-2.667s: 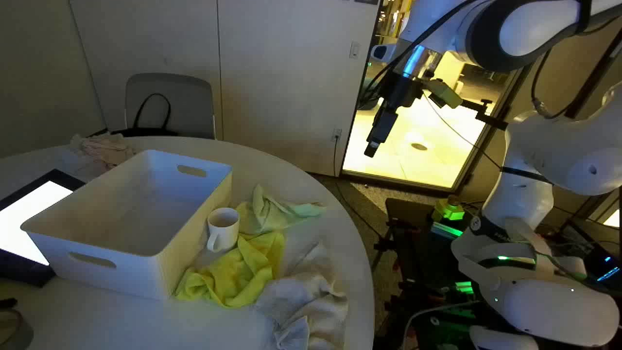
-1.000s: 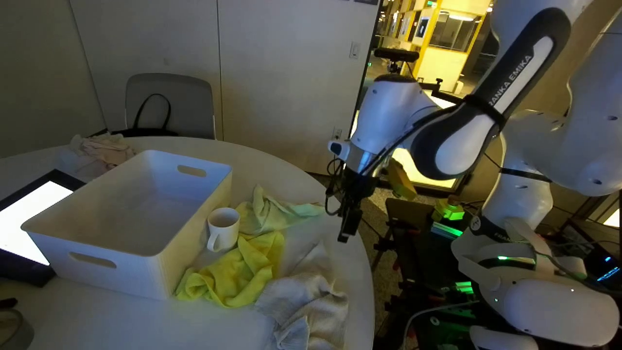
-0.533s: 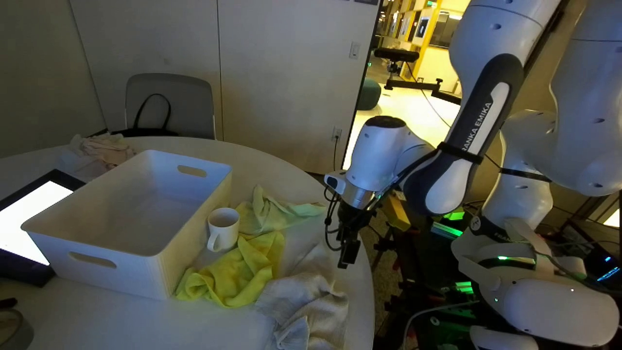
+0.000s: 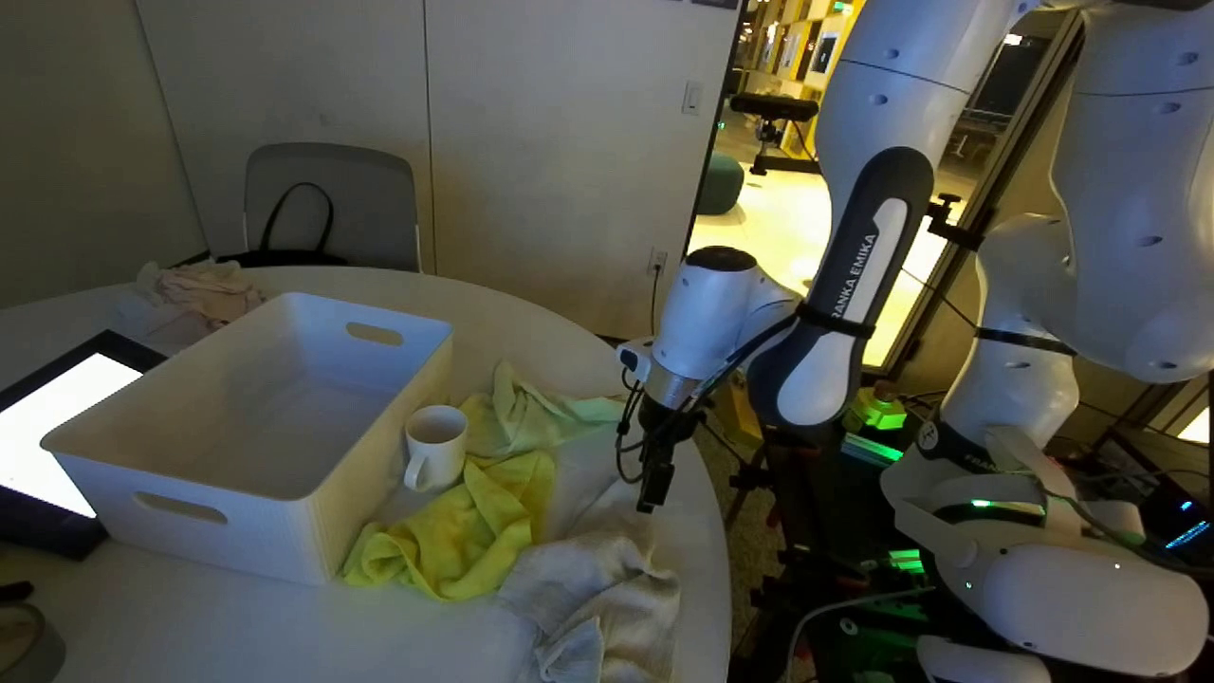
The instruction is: Pick up the yellow towel put it in the basket, pick up a black masking tape put it in the cup, pick up the light yellow towel put it in the basket, pick up the marker put it in the cup, pick up the white-brown towel put it in the basket and pick up the object put it in the cup
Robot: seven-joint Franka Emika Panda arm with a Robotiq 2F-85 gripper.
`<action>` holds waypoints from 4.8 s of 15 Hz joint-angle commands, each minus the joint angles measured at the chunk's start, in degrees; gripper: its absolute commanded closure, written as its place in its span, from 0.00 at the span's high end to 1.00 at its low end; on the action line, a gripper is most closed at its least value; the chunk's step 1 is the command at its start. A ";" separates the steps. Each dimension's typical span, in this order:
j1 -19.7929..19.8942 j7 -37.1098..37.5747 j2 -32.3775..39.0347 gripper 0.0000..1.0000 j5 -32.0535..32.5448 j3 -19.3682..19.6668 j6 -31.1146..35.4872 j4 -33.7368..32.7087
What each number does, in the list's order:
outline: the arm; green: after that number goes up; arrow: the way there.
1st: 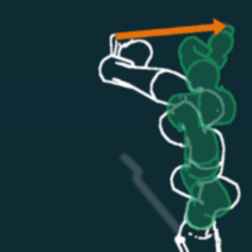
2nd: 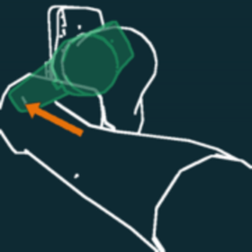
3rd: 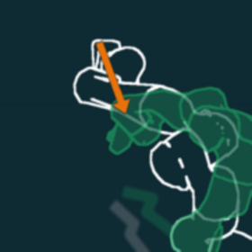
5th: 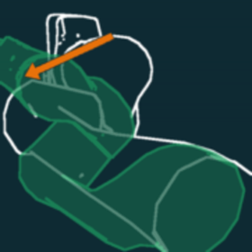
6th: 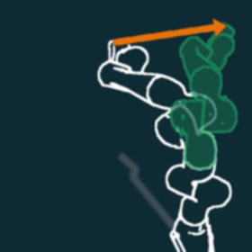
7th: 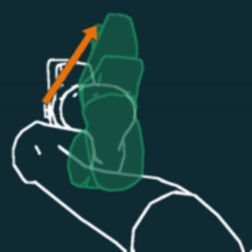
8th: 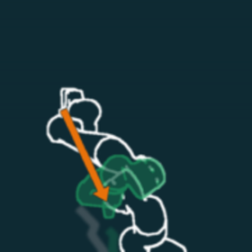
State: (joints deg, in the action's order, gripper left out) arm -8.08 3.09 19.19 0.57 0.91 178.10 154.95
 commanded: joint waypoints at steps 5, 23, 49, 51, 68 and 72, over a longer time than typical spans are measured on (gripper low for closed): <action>1.83 -2.65 9.51 1.00 0.96 0.49 1.74 -7.93; 7.89 -6.33 16.85 0.43 0.95 0.19 -4.29 -15.42; 11.70 -1.16 -27.33 0.00 -0.35 -3.97 -4.42 2.42; 12.44 1.37 -31.77 0.00 0.66 -5.49 -5.53 3.11; 10.41 12.85 -49.31 0.00 5.12 -11.98 -52.68 -6.79; 8.47 12.57 -49.41 0.00 4.20 -11.76 -57.01 -10.53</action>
State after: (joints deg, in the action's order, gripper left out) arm 1.98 14.43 -29.84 4.36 -10.94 124.63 147.82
